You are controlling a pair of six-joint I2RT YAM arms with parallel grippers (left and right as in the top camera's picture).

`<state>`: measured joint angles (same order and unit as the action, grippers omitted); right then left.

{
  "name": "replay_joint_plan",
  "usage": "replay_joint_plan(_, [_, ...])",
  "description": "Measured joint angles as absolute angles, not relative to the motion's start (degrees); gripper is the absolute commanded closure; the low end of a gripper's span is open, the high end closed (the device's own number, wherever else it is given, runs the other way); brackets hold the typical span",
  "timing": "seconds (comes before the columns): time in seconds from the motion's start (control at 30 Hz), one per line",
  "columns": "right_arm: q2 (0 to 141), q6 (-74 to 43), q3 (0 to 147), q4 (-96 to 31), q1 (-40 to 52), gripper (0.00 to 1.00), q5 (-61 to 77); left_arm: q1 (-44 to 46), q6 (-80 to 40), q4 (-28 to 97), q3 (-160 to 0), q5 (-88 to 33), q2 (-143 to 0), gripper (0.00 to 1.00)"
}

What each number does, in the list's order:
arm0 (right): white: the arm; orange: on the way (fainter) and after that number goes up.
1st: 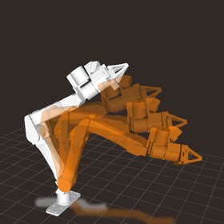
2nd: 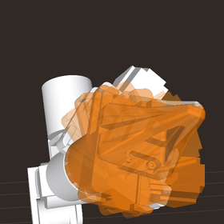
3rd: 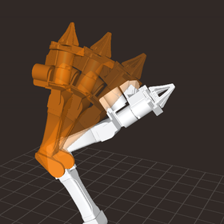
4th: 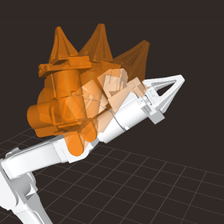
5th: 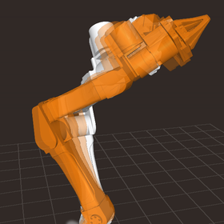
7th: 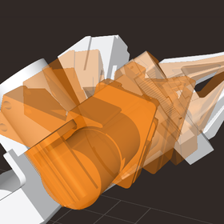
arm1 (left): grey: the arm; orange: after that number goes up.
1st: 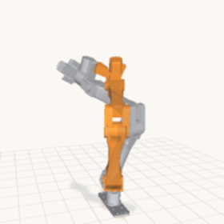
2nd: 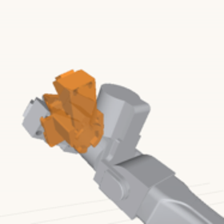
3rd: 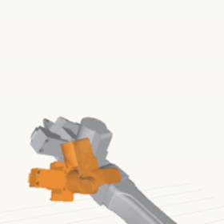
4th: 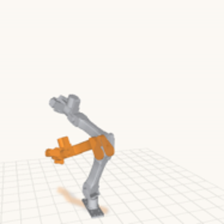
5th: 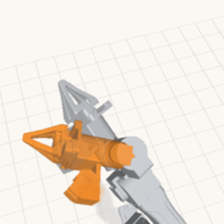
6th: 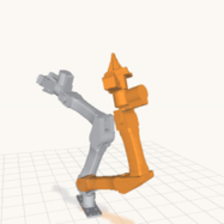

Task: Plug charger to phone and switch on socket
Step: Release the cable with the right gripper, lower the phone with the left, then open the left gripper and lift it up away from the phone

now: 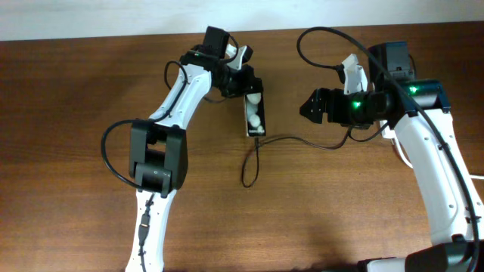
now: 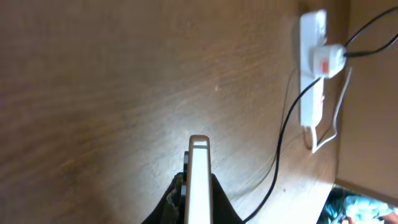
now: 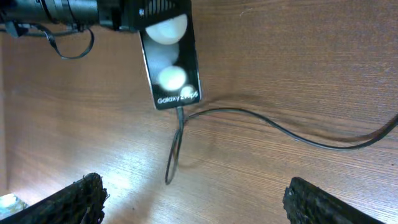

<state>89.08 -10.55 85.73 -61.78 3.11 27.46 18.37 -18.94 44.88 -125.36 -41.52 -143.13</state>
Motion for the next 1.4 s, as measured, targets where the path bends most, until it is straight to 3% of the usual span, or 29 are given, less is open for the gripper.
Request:
replay_joint_plan(0.33, [89.1,-10.5,85.7,-62.2,3.1,0.05,27.5,19.9,-24.7,43.4,-125.4,-42.0,-147.9,1.00])
replay_joint_plan(0.37, [89.1,-10.5,85.7,-62.2,3.1,0.05,27.5,19.9,-25.0,43.5,-125.4,-42.0,-147.9,0.98])
replay_joint_plan(0.4, [89.1,-10.5,85.7,-62.2,3.1,0.05,27.5,19.9,-25.0,43.4,-125.4,-42.0,-147.9,0.84])
replay_joint_plan(0.43, [89.1,-10.5,85.7,-62.2,3.1,0.05,27.5,19.9,-25.1,43.5,-125.4,-42.0,-147.9,0.79])
replay_joint_plan(0.77, [89.1,-10.5,85.7,-62.2,3.1,0.05,27.5,20.5,-25.4,43.7,-125.4,-41.7,-147.9,0.72])
replay_joint_plan(0.93, [89.1,-10.5,85.7,-62.3,3.1,0.05,27.5,20.5,-25.6,43.9,-125.4,-41.7,-147.9,0.42])
replay_joint_plan(1.03, [89.1,-10.5,85.7,-62.4,3.1,0.05,27.5,20.5,-25.8,44.5,-125.4,-41.8,-147.9,0.04])
replay_joint_plan(1.07, [89.1,-10.5,85.7,-62.4,3.1,0.05,27.5,20.5,-25.9,44.5,-125.4,-42.4,-147.9,0.01])
replay_joint_plan(1.4, [89.1,-10.5,85.7,-62.6,3.1,0.05,27.5,20.6,-26.8,52.5,-126.8,-40.0,-147.1,0.01])
